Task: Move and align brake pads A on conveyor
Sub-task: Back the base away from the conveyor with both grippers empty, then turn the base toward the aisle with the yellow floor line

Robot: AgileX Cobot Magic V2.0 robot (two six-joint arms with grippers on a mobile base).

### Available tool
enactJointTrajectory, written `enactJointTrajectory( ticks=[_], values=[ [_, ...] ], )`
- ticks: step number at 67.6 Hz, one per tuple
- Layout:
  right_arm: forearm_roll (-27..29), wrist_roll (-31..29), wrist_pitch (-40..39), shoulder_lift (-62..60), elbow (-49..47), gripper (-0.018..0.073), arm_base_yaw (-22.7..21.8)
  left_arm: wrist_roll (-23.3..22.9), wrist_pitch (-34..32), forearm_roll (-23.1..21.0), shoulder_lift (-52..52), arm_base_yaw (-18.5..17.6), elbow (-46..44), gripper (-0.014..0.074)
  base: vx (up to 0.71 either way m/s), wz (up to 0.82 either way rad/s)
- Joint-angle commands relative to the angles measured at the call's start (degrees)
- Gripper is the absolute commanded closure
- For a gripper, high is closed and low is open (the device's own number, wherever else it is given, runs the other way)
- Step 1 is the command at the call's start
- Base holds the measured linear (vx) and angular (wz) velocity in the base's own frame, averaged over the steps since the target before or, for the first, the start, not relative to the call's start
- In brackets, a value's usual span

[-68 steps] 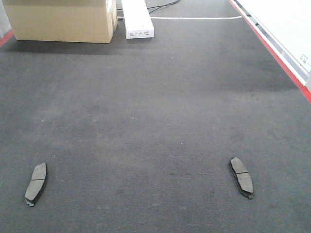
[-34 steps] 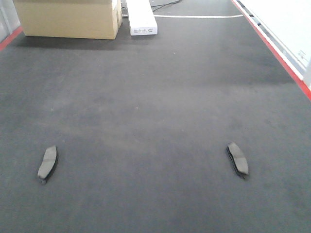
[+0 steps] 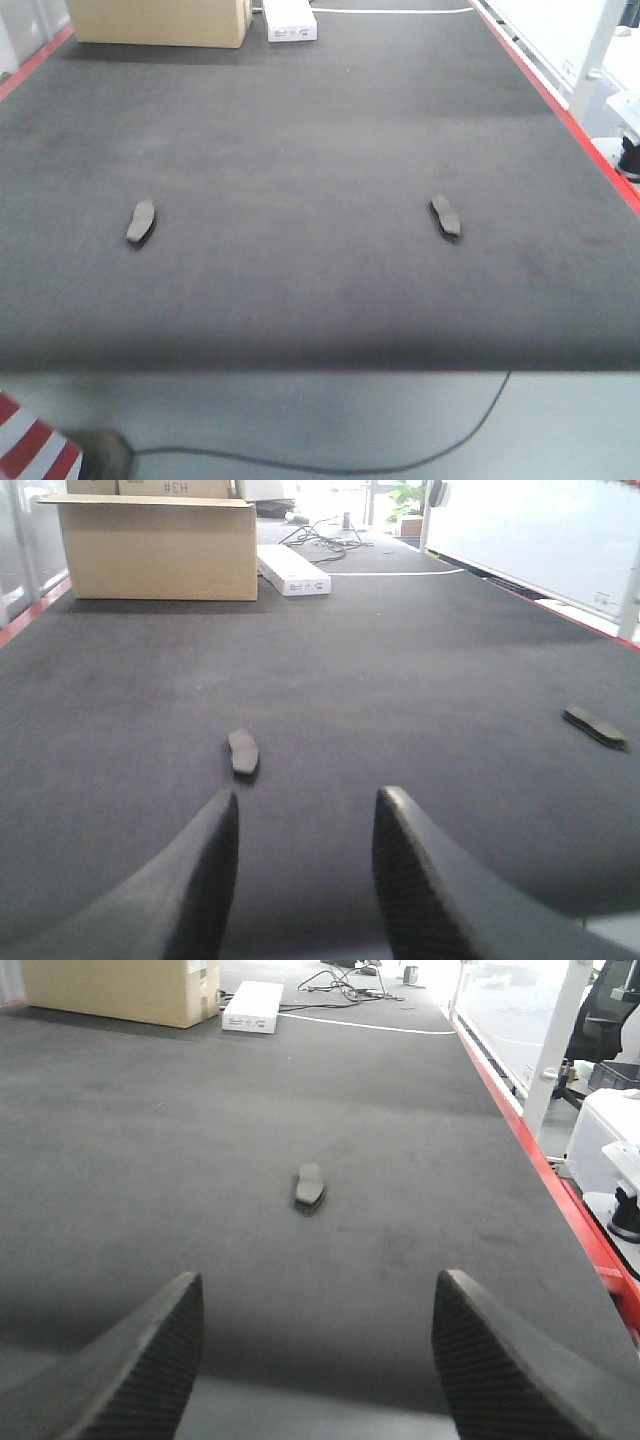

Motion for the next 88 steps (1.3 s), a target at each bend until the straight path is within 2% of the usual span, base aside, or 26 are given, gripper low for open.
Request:
enactJointTrajectory(
  ticks=[1,52,67,88],
  values=[
    [-0.33,0.14,-3.93,0.64,-1.53,0.0092,-0.23,-0.20,-4.65,-0.58,0.79,-0.23,-1.34,0.0297,-0.47,0.02],
    [-0.33,0.14,-3.93,0.64,-1.53,0.0092,-0.23,-0.20,-4.65,-0.58,0.79,-0.23,-1.34,0.0297,-0.37,-0.05],
    [-0.33,0.14,-3.93,0.64,-1.53,0.0092,-0.23,-0.20,-4.65,-0.58,0.79,-0.23,-1.34,0.0297,-0.16,-0.58],
    [-0.33,0.14,-4.01,0.64,-1.53,0.0092,-0.23,-0.20,-4.65,-0.58,0.79,-0.23,-1.34,0.0297,-0.19,-0.92]
  ],
)
